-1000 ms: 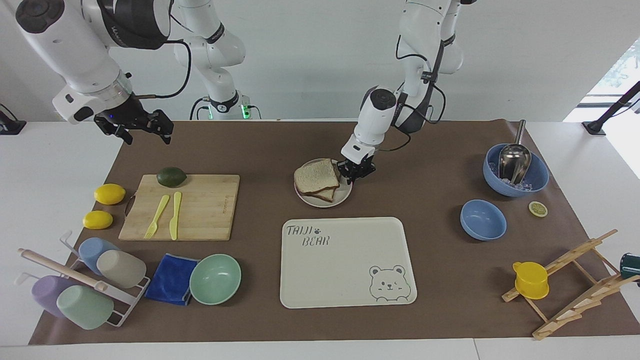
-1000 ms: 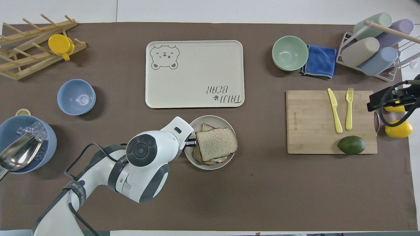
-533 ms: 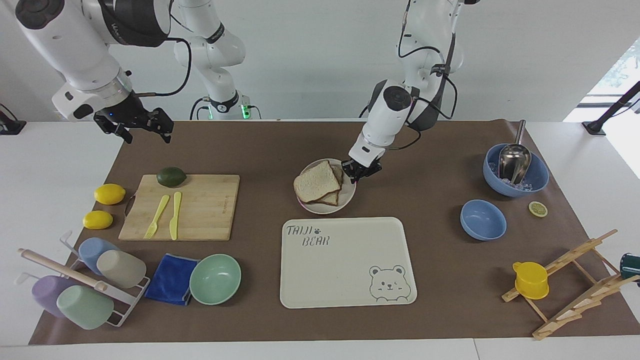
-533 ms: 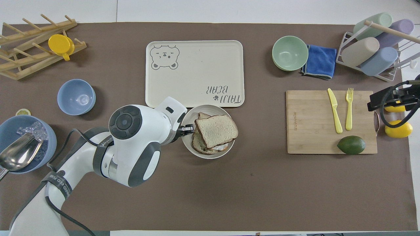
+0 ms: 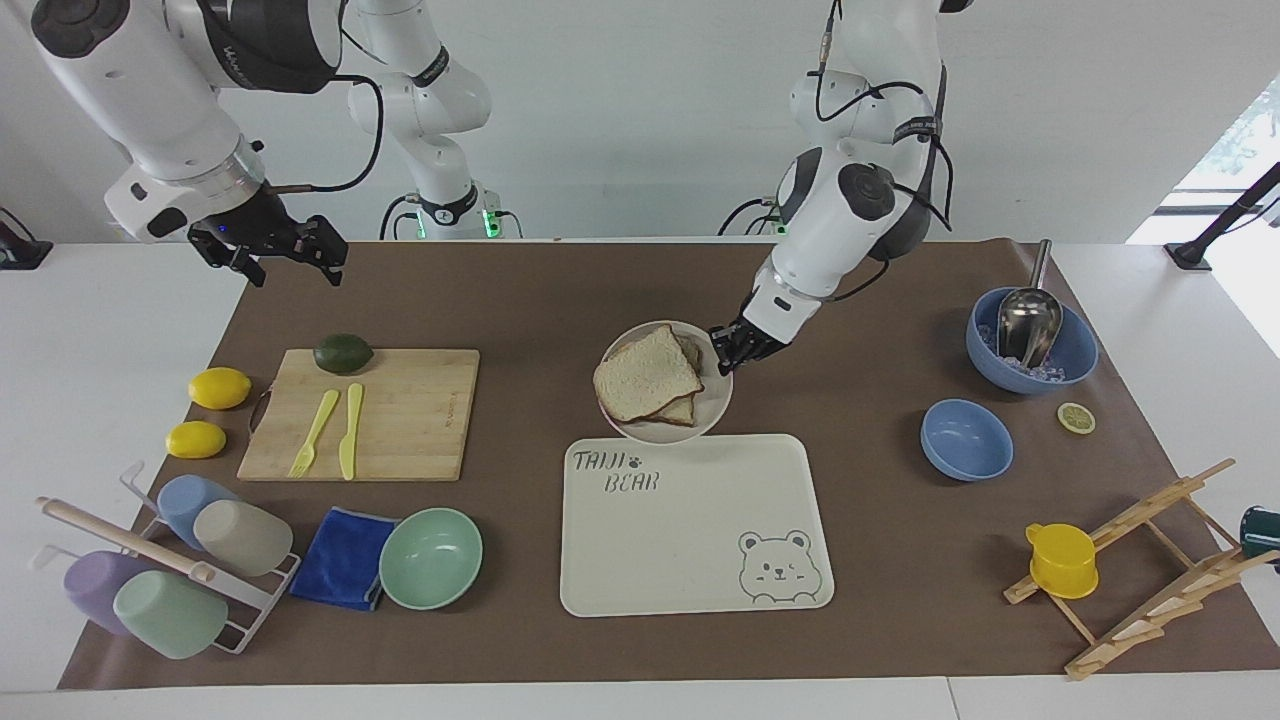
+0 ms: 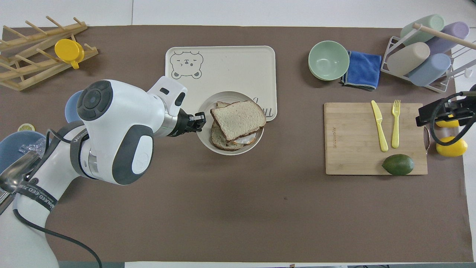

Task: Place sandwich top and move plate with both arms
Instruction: 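Slide the plate with the left gripper onto the bear tray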

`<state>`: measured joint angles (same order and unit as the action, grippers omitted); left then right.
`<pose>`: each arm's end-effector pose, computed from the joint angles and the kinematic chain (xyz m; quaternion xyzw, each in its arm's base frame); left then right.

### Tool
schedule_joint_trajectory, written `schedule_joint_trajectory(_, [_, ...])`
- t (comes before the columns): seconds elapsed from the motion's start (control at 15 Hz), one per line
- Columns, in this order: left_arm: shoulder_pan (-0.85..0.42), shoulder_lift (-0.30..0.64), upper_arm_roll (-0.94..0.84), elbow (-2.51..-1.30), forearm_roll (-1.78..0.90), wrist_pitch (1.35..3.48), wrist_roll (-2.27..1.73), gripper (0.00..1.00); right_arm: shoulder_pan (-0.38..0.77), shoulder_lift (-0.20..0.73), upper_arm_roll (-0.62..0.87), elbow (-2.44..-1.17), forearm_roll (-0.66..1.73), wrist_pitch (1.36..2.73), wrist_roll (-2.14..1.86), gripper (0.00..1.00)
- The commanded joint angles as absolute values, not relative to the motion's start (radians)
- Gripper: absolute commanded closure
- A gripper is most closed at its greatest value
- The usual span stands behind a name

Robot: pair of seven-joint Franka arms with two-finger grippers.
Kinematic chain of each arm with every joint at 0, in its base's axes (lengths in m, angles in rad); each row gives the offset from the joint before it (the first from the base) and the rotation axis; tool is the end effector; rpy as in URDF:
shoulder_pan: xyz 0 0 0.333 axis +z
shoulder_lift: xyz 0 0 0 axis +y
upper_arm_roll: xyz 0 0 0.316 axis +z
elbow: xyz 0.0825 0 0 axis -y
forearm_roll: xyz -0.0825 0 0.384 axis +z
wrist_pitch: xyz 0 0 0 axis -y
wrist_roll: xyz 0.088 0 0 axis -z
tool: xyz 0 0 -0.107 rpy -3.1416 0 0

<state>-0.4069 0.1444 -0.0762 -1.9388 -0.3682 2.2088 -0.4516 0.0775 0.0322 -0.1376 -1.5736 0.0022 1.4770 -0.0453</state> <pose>0.5300 -0.2900 0.4247 0.9817 0.0848 -0.0168 0.1696 0.5518 -0.0317 0.5979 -0.9979 0.0075 0.0642 0.0023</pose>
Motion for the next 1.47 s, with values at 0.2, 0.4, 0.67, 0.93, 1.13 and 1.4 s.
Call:
schedule_joint_trajectory(0.2, [-0.328, 0.331, -0.078, -1.692, -0.463, 2.191, -0.387, 1.0, 0.069, 0.015, -0.132, -1.588, 0.011, 1.479, -0.035, 0.0])
schedule_joint_trajectory(0.4, [-0.307, 0.426, -0.078, -1.608, -0.463, 2.21, -0.385, 1.0, 0.069, 0.015, -0.132, -1.588, 0.009, 1.479, -0.035, 0.0])
schedule_joint_trajectory(0.67, [-0.285, 0.492, -0.08, -1.591, -0.463, 2.279, -0.267, 1.0, 0.069, 0.015, -0.132, -1.588, 0.011, 1.479, -0.035, 0.0])
schedule_joint_trajectory(0.93, [-0.288, 0.541, -0.078, -1.598, -0.463, 2.363, -0.214, 1.0, 0.069, 0.015, -0.132, -1.588, 0.009, 1.477, -0.035, 0.0])
schedule_joint_trajectory(1.13, [-0.285, 0.545, -0.078, -1.611, -0.459, 2.385, -0.187, 1.0, 0.069, 0.015, -0.132, -1.588, 0.011, 1.479, -0.035, 0.0])
schedule_joint_trajectory(1.4, [-0.29, 0.545, -0.077, -1.631, -0.459, 2.401, -0.156, 1.0, 0.069, 0.015, -0.132, -1.588, 0.011, 1.477, -0.035, 0.0])
